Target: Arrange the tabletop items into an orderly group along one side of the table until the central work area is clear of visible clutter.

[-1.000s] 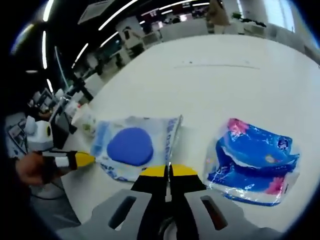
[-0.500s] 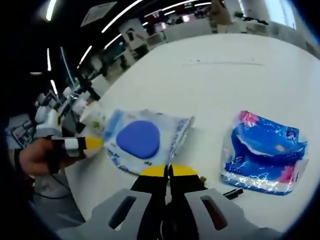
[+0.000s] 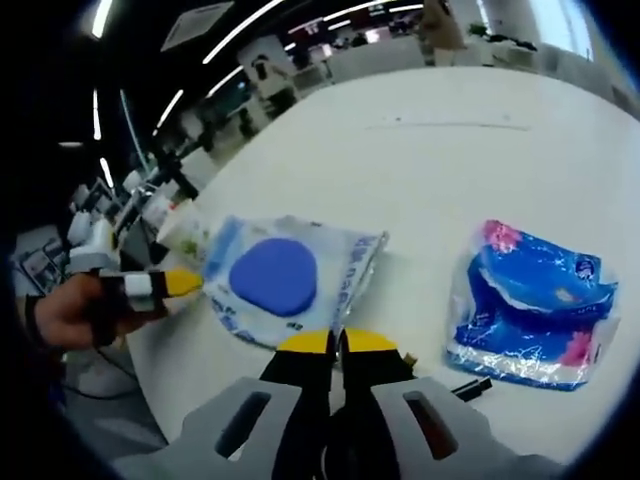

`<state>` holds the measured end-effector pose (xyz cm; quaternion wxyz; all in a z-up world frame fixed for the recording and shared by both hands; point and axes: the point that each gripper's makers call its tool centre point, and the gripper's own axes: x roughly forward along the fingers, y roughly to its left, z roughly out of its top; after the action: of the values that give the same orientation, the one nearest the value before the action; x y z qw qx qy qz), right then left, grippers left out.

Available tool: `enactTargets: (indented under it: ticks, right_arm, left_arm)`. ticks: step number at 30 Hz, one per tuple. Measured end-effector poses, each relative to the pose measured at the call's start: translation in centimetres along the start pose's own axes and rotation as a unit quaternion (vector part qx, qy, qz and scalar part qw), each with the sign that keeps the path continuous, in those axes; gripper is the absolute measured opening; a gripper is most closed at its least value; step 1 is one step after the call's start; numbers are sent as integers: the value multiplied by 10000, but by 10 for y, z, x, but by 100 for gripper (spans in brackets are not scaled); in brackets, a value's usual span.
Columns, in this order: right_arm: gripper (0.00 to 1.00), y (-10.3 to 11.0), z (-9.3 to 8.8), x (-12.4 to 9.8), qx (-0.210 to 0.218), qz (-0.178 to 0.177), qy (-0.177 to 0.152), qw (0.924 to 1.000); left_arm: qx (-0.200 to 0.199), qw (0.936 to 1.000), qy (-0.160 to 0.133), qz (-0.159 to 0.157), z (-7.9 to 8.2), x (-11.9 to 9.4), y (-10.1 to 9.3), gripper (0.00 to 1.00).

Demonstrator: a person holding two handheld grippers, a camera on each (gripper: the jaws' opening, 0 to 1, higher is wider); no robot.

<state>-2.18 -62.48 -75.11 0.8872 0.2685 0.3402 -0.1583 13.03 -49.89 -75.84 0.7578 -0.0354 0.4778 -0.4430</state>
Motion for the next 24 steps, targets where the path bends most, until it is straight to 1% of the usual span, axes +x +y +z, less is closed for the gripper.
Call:
enactTargets:
  ticks: [1,3,5,8,11,13,16,20,22,24]
  right_arm:
    - [1,0,0,0,-4,-6,6,10000]
    - [6,0,-3,-1,-6,0,6,10000]
    - [9,2,-6,-2,-11,10,11,10000]
    - [12,1,-9,-4,15,1,-7,10000]
    - [15,1,-11,-7,19,3,-20,10000]
    - [15,1,-13,-9,-9,12,-30,10000]
    - [19,0,-15,-12,-16,22,-29,10000]
    - [25,3,-19,-15,-51,74,6,10000]
    - [27,3,-20,-17,-165,32,-13,9999]
    - [31,6,-21,-19,-128,77,-46,9999]
  left_arm:
    - [0,10000,-10,27,0,-1,1,7]
    - [-154,9998,-49,-76,0,-1,0,8]
    - [-127,9999,-61,-90,0,-3,-1,10]
    - [-115,9998,-67,-149,0,-6,-3,13]
    - [-37,9998,-84,-189,-1,-10,-4,15]
    - [59,9998,-75,-163,-2,-12,-3,17]
    - [189,9996,-35,-200,-6,-17,-3,20]
    - [298,9993,9,-204,-11,-25,-3,24]
    - [318,9992,-14,-230,-11,-30,-5,28]
    - [348,9991,-33,-239,-12,-33,-5,28]
